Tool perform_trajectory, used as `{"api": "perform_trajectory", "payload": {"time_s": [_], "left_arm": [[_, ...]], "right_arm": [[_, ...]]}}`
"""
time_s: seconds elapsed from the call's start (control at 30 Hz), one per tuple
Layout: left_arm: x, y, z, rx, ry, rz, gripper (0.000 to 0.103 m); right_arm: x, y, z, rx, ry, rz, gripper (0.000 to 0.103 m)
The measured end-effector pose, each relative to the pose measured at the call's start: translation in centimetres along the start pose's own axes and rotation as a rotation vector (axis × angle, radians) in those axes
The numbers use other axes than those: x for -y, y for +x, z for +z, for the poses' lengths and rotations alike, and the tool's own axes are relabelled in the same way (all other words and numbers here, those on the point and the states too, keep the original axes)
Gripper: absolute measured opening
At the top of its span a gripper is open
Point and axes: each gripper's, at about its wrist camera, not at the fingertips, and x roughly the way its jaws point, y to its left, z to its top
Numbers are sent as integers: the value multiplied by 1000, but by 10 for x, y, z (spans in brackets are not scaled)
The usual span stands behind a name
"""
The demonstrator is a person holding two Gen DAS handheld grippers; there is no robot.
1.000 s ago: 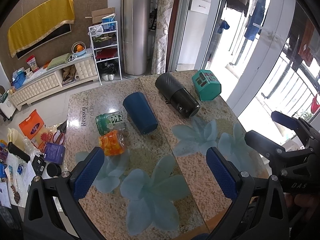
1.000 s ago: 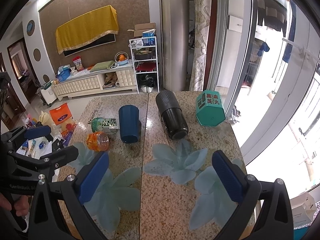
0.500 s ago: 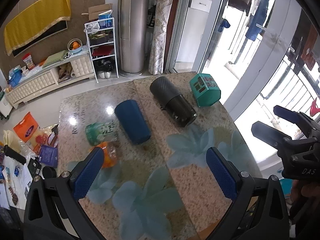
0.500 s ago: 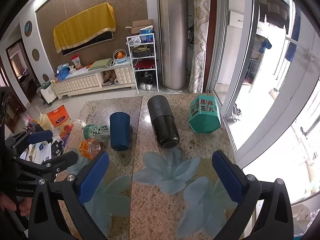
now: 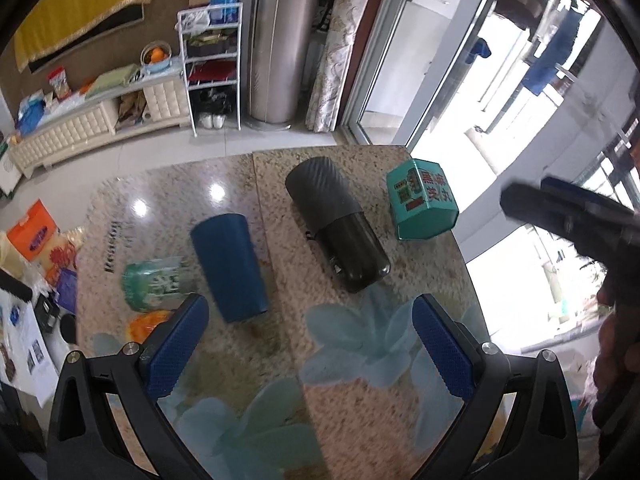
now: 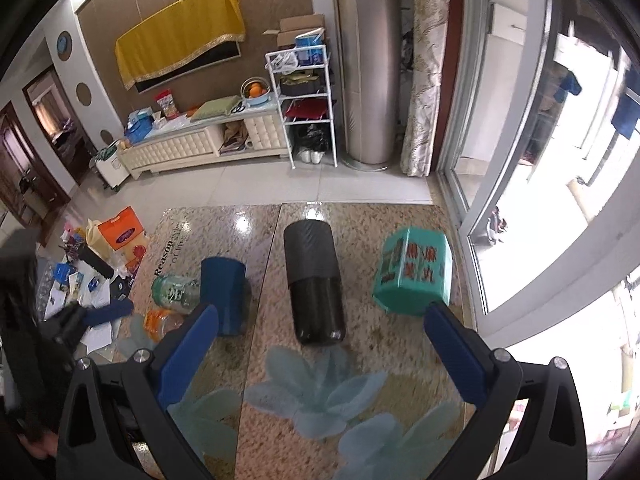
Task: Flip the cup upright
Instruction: 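Move the left gripper toward the black tumbler lying on its side, then close the left gripper on the tumbler body while the right gripper grips its open end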
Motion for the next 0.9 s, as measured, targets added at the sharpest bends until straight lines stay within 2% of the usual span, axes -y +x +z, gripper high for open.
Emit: {"api": "perform_trajectory", "payload": {"time_s": [0.2, 0.57, 0.77, 0.9], "left_arm": [[12, 42, 7, -57, -96, 8, 102], [17, 106, 25, -104, -258, 32, 102], [18, 123, 29, -75, -293, 66, 102], [23, 135, 26, -88, -284, 89, 102]], "right_arm": [[7, 40, 38, -76, -59, 31, 103], [18, 110, 73, -253, -125, 95, 103], [22, 151, 89, -349, -137, 114, 103], [21, 174, 92, -398, -164, 116, 103]]}}
